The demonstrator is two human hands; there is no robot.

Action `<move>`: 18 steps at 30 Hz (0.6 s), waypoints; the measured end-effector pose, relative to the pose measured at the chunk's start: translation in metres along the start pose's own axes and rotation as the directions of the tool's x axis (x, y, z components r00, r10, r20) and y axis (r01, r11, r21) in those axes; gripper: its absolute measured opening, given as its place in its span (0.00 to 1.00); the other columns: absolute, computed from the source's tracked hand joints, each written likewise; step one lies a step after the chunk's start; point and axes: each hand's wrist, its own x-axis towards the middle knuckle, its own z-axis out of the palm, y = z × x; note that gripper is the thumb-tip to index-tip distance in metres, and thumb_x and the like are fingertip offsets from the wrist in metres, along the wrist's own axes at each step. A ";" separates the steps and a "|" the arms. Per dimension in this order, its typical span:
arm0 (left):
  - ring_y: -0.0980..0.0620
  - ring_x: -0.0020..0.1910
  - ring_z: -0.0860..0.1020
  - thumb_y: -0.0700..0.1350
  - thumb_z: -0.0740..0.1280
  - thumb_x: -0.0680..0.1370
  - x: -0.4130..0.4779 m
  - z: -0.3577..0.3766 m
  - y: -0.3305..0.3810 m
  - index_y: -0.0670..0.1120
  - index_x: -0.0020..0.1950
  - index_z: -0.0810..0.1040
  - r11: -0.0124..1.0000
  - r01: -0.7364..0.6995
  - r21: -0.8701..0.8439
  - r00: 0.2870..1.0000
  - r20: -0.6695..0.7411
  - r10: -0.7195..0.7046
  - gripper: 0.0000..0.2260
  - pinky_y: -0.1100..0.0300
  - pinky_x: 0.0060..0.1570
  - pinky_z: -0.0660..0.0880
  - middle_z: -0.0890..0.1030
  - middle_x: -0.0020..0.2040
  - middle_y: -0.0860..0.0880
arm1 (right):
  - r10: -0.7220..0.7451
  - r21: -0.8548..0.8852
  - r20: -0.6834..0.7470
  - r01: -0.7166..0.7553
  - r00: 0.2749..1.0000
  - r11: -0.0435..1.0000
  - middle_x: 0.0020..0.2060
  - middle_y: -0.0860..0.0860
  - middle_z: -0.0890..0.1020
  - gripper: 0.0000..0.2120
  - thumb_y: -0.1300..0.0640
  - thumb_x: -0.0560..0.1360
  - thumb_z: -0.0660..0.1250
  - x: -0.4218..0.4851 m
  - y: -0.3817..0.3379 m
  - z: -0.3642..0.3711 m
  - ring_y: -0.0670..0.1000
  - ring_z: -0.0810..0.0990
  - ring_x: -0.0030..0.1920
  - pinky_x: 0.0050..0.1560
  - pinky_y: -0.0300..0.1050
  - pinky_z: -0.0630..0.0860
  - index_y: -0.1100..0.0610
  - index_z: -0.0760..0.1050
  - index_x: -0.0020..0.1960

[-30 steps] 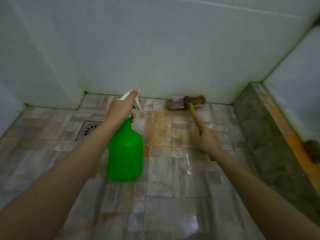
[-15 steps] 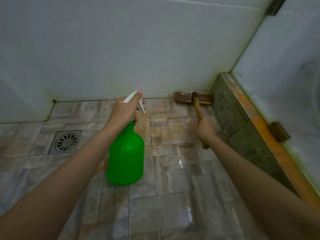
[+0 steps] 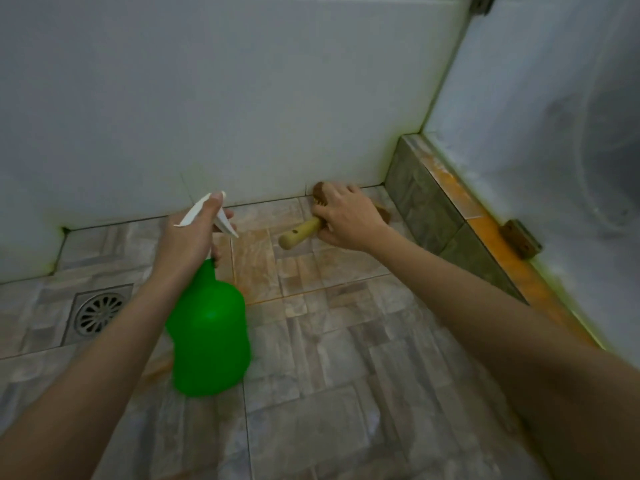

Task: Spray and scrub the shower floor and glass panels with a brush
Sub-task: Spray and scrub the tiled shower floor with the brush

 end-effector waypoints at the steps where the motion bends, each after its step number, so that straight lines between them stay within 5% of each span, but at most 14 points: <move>1: 0.51 0.22 0.70 0.59 0.64 0.81 0.001 -0.002 0.000 0.52 0.44 0.82 1.000 -0.007 0.005 1.000 -0.009 0.007 0.14 0.60 0.27 0.70 0.86 0.49 0.49 | -0.047 -0.018 0.041 0.047 0.998 0.999 0.54 0.58 0.75 0.15 0.44 0.73 0.63 0.010 0.002 -0.001 0.60 0.74 0.54 0.50 0.51 0.69 0.54 0.78 0.50; 3: 0.53 0.20 0.70 0.58 0.64 0.81 0.004 -0.004 -0.002 0.52 0.43 0.82 1.000 -0.008 0.004 1.000 -0.021 0.008 0.14 0.61 0.25 0.70 0.86 0.47 0.49 | -0.049 0.077 0.124 0.039 0.991 0.996 0.49 0.56 0.79 0.16 0.44 0.75 0.62 0.025 0.008 -0.005 0.57 0.76 0.52 0.48 0.48 0.69 0.55 0.79 0.47; 6: 0.54 0.19 0.70 0.56 0.63 0.82 0.004 -0.001 -0.004 0.54 0.42 0.81 1.000 -0.004 -0.019 1.000 -0.024 0.003 0.13 0.61 0.25 0.70 0.85 0.45 0.50 | 0.182 0.387 0.270 -0.280 0.945 0.879 0.37 0.55 0.80 0.17 0.44 0.76 0.62 0.029 0.026 0.013 0.58 0.81 0.41 0.36 0.43 0.69 0.57 0.79 0.40; 10: 0.53 0.20 0.70 0.58 0.64 0.81 0.010 0.009 -0.004 0.54 0.44 0.81 1.000 0.028 -0.011 1.000 0.008 -0.028 0.13 0.59 0.28 0.70 0.86 0.46 0.49 | 0.449 0.434 0.254 -0.515 0.857 0.739 0.38 0.55 0.81 0.19 0.41 0.74 0.63 0.022 0.043 0.024 0.58 0.81 0.39 0.39 0.49 0.80 0.57 0.81 0.46; 14: 0.49 0.22 0.71 0.59 0.64 0.81 0.016 0.014 -0.001 0.48 0.45 0.84 0.999 -0.012 0.049 0.999 0.053 0.010 0.17 0.59 0.29 0.71 0.87 0.46 0.45 | 0.313 0.154 0.358 -0.386 0.880 0.910 0.44 0.52 0.81 0.14 0.43 0.72 0.63 -0.028 -0.003 0.043 0.55 0.80 0.44 0.46 0.47 0.76 0.53 0.76 0.46; 18: 0.52 0.19 0.70 0.58 0.64 0.81 0.023 0.012 -0.001 0.48 0.45 0.83 1.000 -0.016 0.008 1.000 0.025 0.015 0.16 0.62 0.23 0.70 0.86 0.47 0.44 | 0.282 0.145 0.347 -0.348 0.895 0.926 0.39 0.51 0.80 0.16 0.43 0.72 0.62 -0.023 -0.005 0.043 0.55 0.80 0.40 0.41 0.44 0.74 0.55 0.79 0.46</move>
